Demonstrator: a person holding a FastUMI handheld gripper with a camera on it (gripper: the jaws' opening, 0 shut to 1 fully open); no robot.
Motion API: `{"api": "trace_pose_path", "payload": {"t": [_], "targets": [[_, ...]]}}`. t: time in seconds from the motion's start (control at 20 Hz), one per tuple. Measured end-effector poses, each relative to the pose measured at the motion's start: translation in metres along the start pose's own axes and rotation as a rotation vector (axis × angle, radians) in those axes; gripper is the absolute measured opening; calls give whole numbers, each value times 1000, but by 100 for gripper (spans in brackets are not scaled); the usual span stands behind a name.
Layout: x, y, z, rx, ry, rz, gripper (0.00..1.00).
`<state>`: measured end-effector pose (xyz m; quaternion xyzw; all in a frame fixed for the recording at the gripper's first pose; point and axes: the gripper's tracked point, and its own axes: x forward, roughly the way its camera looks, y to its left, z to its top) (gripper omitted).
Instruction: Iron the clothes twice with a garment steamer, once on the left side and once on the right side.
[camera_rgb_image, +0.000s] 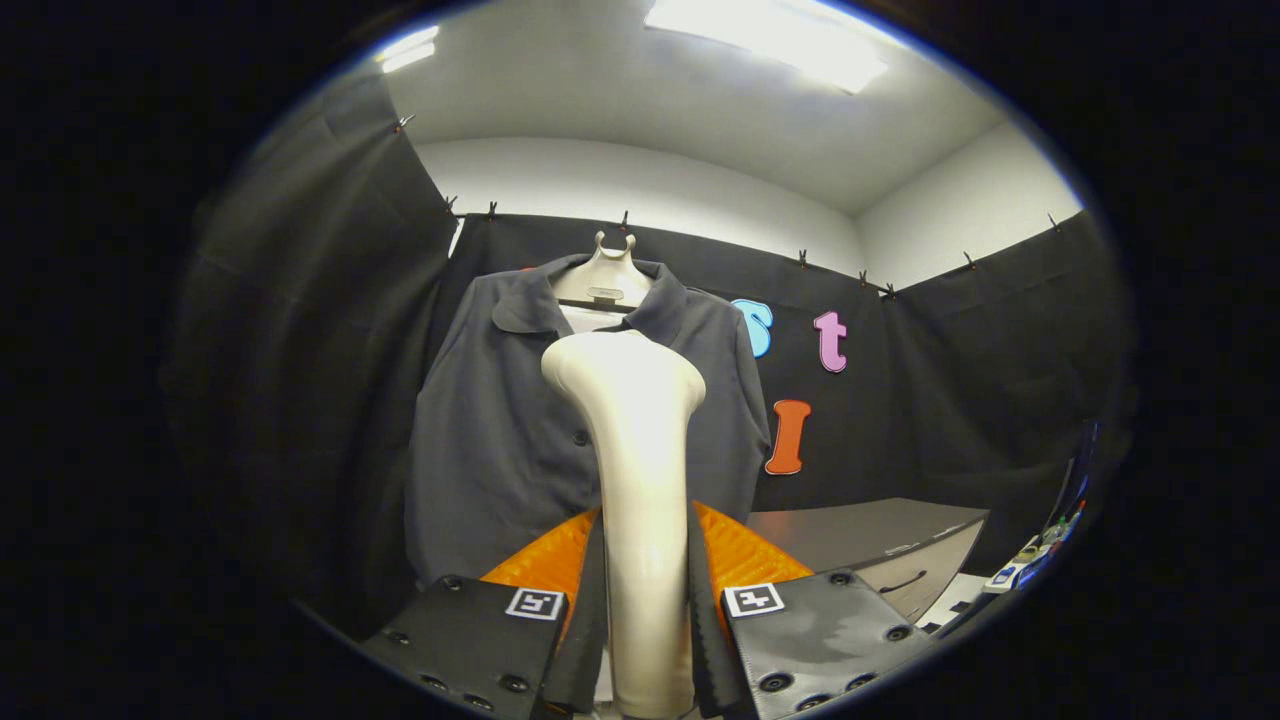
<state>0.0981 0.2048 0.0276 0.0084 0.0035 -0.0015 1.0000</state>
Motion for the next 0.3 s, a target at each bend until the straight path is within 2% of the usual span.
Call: {"api": "trace_pose_path", "payload": {"t": [0.3], "targets": [[2, 0, -1, 0, 2, 2, 45]]}}
